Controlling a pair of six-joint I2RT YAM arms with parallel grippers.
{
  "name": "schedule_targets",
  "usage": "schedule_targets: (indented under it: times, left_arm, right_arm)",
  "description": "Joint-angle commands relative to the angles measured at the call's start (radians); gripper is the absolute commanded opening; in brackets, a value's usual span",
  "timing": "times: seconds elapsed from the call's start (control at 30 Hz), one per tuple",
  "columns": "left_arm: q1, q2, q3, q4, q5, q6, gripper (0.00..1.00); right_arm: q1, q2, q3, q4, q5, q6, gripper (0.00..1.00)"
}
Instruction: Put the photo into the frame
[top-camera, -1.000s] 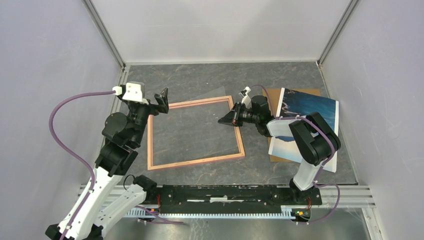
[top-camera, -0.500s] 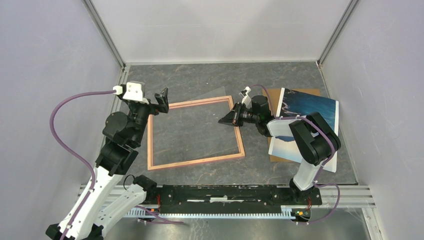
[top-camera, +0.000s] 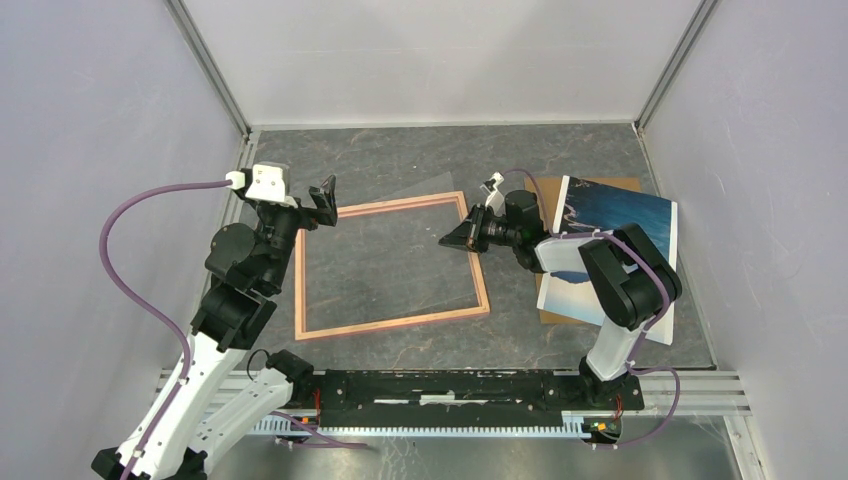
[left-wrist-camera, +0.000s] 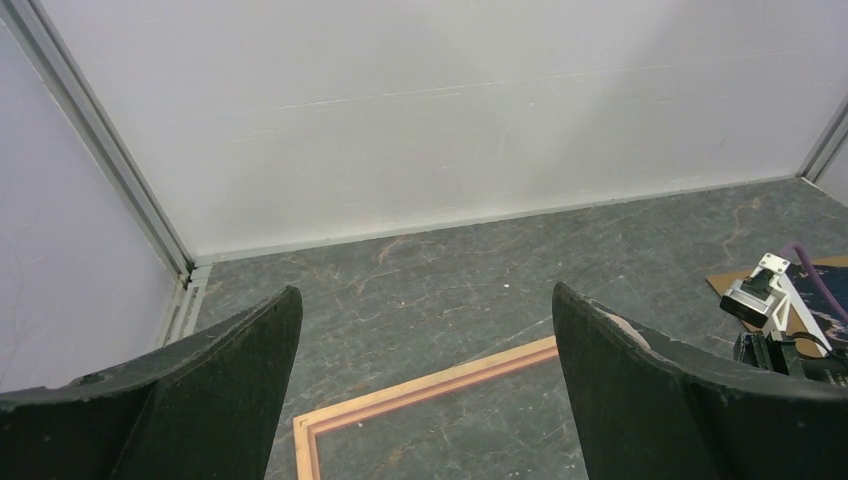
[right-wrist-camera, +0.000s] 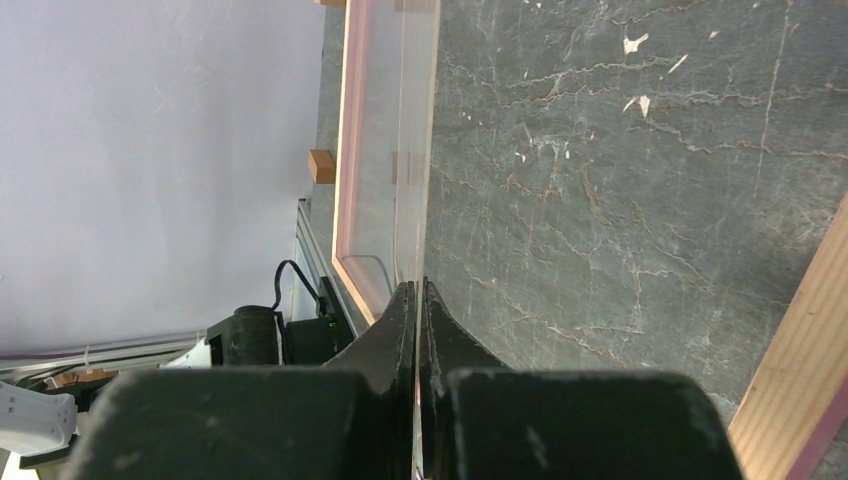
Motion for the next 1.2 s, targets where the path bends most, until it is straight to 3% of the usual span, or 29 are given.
schedule_targets:
  times: [0.0,1.07,1.17]
  left_arm:
    - [0.007,-0.001,-0.002,0.046,0.015,-0.016,1.00]
    - [0.009,0.009,-0.001,0.037,0.045,-0.040,1.00]
    - [0.008,0.007,-0.001,0.037,0.048,-0.043,1.00]
  right_arm:
    - [-0.008,0.011,0.028,0.008,-0.007,-0.027,0.00]
    - [-0.003,0.054,0.020,0.100,-0.044,0.015,0.00]
    - [-0.004,0.047,0.030,0.058,-0.035,-0.018,0.18]
